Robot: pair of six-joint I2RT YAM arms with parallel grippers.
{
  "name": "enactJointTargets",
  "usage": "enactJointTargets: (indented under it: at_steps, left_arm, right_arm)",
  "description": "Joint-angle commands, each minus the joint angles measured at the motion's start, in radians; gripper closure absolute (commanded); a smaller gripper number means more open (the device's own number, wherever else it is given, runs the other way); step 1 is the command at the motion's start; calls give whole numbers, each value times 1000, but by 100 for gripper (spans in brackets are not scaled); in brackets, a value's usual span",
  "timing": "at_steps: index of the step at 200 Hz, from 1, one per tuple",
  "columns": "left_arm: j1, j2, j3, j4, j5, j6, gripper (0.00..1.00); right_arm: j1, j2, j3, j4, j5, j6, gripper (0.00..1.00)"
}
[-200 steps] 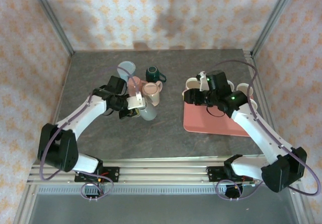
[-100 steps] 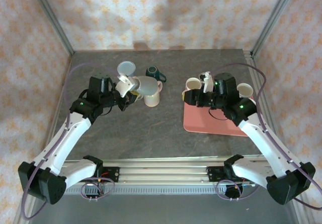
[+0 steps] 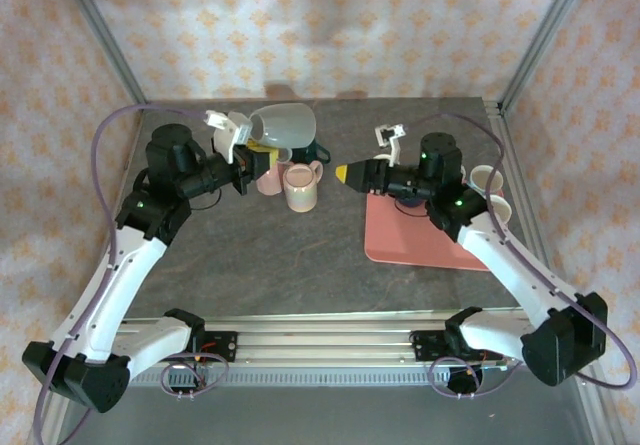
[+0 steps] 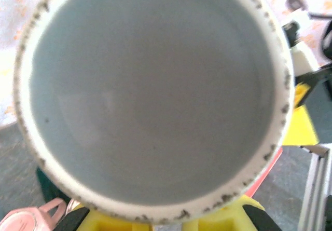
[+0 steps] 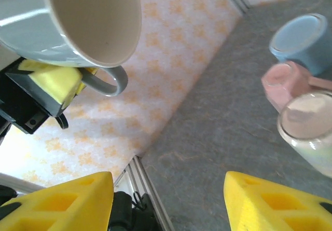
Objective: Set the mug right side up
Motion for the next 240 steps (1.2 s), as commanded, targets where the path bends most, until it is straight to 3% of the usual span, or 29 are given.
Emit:
enactJointTargets:
  at_steps: [1,79,240]
  left_arm:
    - [-5,-36,77,103,92,-57,100]
    - [-22,-5,110,211,171,-157,100]
    - [-99,62,165,254,151,-202,100]
  right_arm:
    - [28,40,21,221,-95,26,39]
    - [96,142,136,312,-175,-72,38]
    - [108,174,194,475,-122,78,48]
